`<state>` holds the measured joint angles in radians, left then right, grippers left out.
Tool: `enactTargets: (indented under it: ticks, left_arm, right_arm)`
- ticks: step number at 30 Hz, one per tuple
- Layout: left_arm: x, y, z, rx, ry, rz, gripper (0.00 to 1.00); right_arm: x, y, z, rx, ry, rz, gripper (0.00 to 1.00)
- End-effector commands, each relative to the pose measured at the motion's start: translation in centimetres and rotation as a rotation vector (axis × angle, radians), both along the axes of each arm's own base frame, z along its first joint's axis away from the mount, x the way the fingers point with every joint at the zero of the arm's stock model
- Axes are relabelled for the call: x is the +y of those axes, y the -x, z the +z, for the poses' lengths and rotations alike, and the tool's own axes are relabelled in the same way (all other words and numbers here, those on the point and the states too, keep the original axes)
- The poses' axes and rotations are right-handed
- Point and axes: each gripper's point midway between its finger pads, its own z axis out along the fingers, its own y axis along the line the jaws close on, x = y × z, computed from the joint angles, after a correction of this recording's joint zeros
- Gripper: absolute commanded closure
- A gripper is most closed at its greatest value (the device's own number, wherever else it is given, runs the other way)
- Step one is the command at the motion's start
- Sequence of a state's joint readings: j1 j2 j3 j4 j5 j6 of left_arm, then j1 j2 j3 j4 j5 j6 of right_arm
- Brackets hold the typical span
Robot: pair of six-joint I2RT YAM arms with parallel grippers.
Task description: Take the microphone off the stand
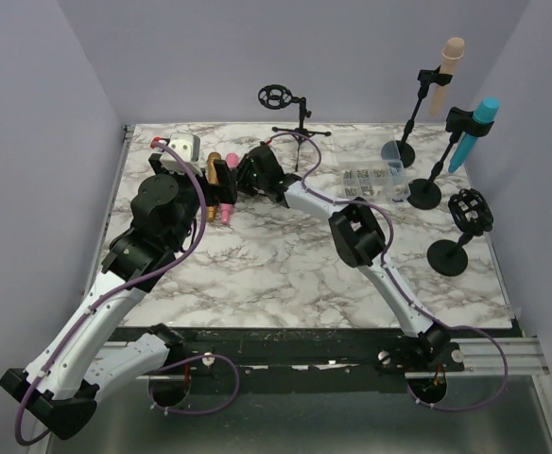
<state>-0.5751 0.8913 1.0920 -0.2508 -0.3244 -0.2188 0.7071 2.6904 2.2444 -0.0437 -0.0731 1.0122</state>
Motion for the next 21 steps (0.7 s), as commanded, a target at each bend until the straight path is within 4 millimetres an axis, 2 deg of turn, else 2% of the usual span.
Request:
enactTargets:
  ticks: [1,16,21]
  left_arm:
    - [-0.04,0.23,1.31,-0.019,0.025,-0.013,0.02]
    - [0.10,0.34,1.51,-0.024,0.029,-0.012,0.02]
    - [0.10,0.36,1.53,-0.025,0.030,-0.013,0.02]
  right_arm:
    - [-1.55,1.66,-5.36,0.098,0.116,-0.020,0.64]
    - [-1.93,1.68,-5.23,0.098,0.138,-0.024,0.44]
    - [-2.09,1.74,-4.98,0.095,0.146,-0.025,0.43]
